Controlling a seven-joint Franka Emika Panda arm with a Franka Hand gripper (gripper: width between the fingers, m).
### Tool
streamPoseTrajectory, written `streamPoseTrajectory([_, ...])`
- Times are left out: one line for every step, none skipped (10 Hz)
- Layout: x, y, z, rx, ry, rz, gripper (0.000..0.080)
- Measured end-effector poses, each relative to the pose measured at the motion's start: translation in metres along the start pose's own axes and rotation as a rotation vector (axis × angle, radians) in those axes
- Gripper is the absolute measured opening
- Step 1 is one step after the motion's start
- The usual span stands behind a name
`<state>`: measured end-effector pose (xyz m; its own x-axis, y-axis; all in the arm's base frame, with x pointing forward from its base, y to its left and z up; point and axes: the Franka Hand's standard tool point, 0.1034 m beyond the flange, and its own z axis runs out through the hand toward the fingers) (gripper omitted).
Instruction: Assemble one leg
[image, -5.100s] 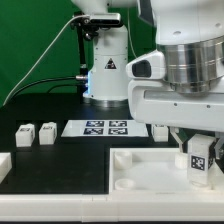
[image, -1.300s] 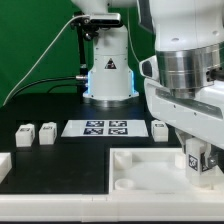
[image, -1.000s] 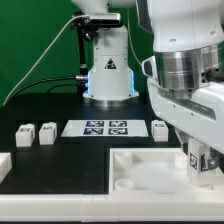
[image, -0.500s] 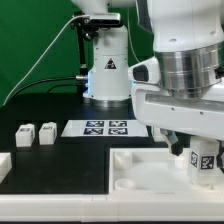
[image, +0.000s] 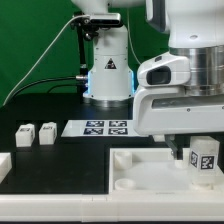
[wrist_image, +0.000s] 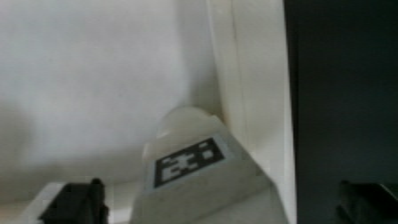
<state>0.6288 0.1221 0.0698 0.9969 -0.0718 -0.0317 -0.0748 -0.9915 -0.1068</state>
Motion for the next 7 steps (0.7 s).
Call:
streamPoseTrajectory([0.0007,0.0011,0.0006,-0.006,0.008,-0.102,0.0649])
streamPoseTrajectory([0.0017,0.0011,0.0011,-0.005,0.017,-0.116,0.0649])
streamPoseTrajectory([0.0014,0.0012,0.0016,-0.004,0.016,-0.112,0.0637])
streamPoseTrajectory([0.0013,0.0012,0.0018,-0.004,0.016,-0.113,0.0637])
streamPoseTrajectory([0.0012,0.0013,0.0022,-0.004,0.015,-0.113,0.0462])
streamPoseTrajectory([0.0013,0.0019,0.0023,-0.005,0.015,-0.113,0.0462])
streamPoseTrajectory([0.0016,0.0039,0.0025,-0.007,0.015,-0.11,0.0289])
